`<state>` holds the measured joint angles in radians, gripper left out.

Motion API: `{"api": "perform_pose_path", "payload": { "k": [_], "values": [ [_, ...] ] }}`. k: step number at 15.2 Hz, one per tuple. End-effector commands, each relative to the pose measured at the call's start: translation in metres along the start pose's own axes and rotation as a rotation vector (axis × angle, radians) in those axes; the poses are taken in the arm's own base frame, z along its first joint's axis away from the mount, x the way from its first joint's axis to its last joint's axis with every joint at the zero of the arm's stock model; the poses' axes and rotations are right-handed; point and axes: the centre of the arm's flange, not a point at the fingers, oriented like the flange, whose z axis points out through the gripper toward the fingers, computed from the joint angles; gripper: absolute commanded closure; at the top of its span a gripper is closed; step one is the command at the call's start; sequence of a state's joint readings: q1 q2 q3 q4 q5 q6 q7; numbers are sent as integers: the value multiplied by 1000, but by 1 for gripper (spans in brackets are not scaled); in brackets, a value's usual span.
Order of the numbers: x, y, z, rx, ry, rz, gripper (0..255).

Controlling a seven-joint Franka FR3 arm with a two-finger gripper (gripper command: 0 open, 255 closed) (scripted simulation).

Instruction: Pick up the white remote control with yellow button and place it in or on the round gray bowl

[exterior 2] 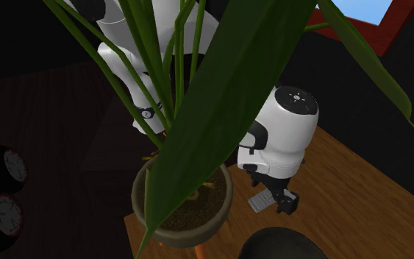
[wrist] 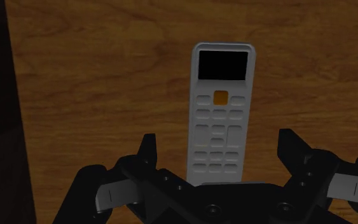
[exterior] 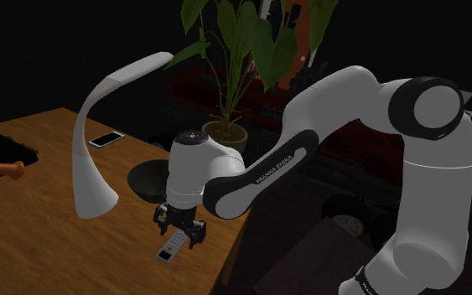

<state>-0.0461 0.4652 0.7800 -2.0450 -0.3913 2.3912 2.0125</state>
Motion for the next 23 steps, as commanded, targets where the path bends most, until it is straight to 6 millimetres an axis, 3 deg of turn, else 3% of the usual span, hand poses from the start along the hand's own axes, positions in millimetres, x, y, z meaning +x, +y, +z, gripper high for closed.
{"api": "perform_pose_path", "payload": {
  "k": [1, 8, 9, 18, 23],
  "values": [
    [0, 0, 7, 0, 0, 0, 0],
    [0, 0, 7, 0, 0, 0, 0],
    [0, 0, 7, 0, 0, 0, 255],
    [0, 0, 7, 0, 0, 0, 255],
    [-2, -1, -19, 0, 0, 0, 255]
  ]
}}
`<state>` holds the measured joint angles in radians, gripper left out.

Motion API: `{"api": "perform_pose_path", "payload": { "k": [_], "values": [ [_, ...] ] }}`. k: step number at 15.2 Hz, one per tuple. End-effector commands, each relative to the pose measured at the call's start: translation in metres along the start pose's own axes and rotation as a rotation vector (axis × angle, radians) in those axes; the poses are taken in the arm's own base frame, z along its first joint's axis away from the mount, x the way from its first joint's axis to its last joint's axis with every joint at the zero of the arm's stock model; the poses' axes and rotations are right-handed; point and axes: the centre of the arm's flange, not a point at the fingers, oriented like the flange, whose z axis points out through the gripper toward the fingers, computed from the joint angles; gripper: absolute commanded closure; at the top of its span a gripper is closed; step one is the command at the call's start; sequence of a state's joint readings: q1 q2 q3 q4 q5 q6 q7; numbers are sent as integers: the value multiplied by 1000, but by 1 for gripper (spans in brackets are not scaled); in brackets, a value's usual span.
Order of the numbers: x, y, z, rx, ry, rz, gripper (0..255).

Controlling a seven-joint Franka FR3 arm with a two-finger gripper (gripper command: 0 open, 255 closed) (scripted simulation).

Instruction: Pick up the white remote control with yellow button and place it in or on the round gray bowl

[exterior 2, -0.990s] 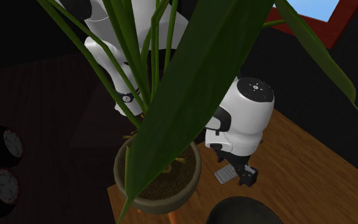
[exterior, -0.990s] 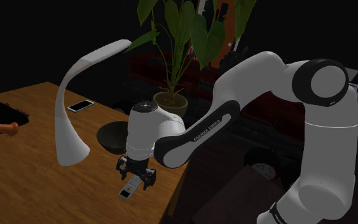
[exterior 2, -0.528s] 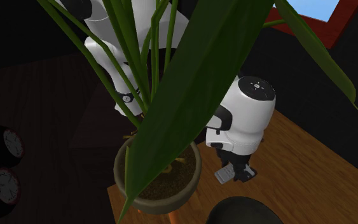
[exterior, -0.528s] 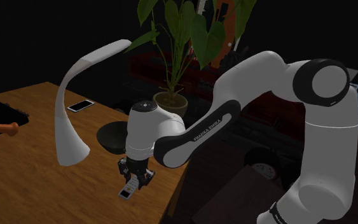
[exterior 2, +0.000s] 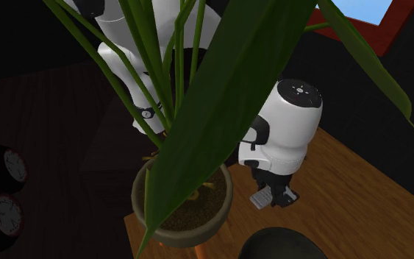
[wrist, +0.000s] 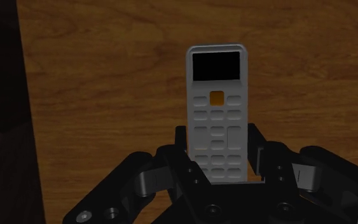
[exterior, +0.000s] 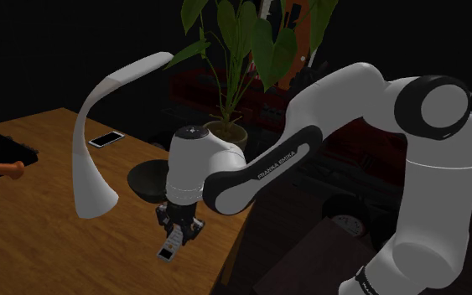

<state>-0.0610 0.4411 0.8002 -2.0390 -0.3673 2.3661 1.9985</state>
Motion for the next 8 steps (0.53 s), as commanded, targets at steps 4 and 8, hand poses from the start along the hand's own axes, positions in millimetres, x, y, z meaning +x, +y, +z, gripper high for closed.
{"api": "perform_pose_path", "payload": {
  "k": [4, 8],
  "values": [
    [-2, -1, -26, 0, 0, 0, 255],
    [-3, -1, -47, 0, 0, 0, 255]
  ]
}}
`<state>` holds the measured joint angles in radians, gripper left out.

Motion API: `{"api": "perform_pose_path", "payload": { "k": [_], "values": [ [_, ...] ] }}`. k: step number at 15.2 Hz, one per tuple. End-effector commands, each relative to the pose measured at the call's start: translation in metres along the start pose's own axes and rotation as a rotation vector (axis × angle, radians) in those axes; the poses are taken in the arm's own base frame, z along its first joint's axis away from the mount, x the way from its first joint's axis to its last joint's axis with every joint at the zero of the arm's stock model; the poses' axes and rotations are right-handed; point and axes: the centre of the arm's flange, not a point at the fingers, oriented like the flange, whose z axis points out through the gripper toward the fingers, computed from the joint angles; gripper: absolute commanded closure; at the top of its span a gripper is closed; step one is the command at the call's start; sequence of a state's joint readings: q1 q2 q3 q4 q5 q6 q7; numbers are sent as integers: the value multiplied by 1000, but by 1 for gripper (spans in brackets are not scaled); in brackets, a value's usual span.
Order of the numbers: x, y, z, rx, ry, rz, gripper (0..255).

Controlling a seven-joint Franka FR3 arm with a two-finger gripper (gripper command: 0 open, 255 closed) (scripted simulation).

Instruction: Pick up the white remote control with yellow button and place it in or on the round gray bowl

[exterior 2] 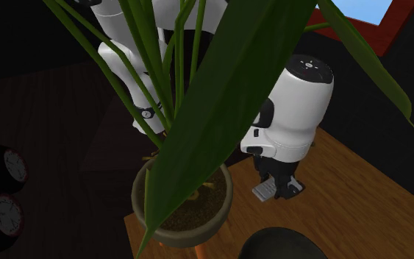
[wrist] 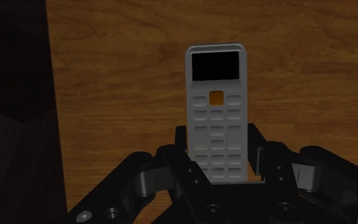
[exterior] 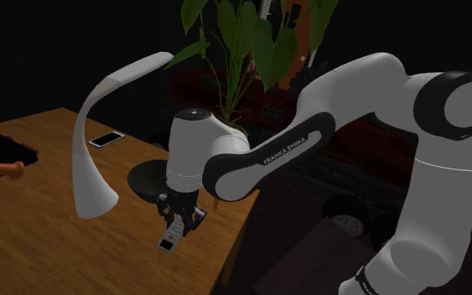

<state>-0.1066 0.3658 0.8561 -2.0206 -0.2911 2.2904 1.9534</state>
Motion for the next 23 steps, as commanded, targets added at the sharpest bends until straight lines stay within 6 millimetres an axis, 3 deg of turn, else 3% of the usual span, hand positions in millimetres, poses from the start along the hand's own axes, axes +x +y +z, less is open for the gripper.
{"api": "perform_pose_path", "payload": {
  "k": [1, 20, 23],
  "values": [
    [-1, -1, -11, 0, 0, 0, 255],
    [-7, -4, -109, 0, 0, 0, 255],
    [19, -34, -111, 0, 0, 0, 255]
  ]
}}
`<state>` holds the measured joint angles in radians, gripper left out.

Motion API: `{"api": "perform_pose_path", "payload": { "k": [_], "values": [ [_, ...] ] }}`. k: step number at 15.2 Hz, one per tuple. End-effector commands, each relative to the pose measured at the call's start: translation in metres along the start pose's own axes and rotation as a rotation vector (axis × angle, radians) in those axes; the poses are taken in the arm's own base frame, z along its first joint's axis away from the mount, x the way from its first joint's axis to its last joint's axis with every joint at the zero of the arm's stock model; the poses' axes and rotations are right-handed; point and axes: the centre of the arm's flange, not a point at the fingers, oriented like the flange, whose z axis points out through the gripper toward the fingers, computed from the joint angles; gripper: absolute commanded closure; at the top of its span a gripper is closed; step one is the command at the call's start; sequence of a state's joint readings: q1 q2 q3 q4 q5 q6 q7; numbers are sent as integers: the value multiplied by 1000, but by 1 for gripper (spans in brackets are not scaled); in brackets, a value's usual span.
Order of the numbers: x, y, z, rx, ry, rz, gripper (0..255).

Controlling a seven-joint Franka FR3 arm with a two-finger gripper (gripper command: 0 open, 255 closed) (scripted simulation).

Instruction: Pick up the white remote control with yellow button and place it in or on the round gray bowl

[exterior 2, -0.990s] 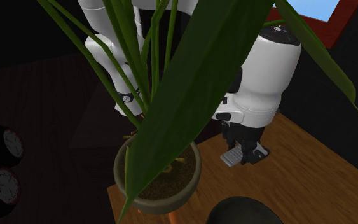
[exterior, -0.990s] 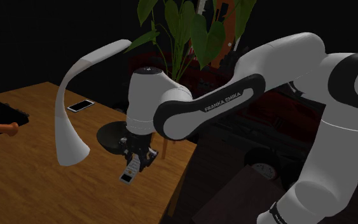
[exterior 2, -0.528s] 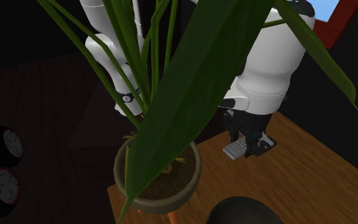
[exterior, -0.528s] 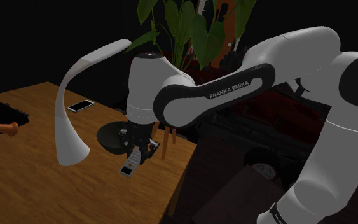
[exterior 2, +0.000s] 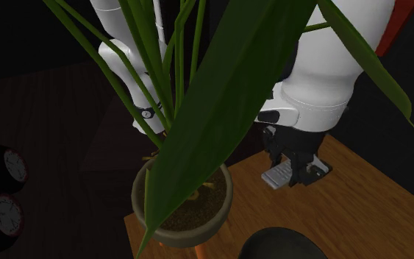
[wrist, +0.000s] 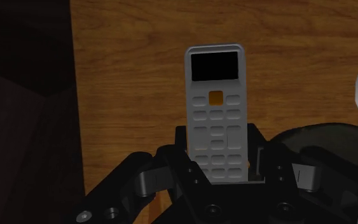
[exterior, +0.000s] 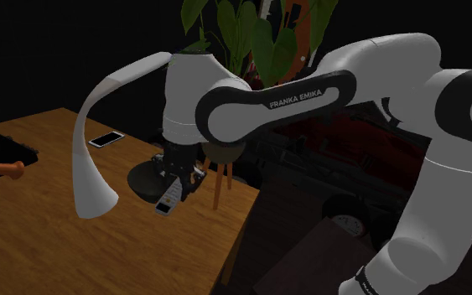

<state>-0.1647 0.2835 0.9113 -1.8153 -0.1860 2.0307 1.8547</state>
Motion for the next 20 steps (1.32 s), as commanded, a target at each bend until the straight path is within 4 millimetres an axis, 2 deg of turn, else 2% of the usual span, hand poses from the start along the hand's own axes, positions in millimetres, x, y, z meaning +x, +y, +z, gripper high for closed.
{"api": "perform_pose_path", "payload": {
  "k": [1, 13, 20],
  "values": [
    [17, -18, -2, -1, 1, 0, 255],
    [120, -136, -8, -1, 1, 0, 255],
    [123, -134, 29, -1, 1, 0, 255]
  ]
}}
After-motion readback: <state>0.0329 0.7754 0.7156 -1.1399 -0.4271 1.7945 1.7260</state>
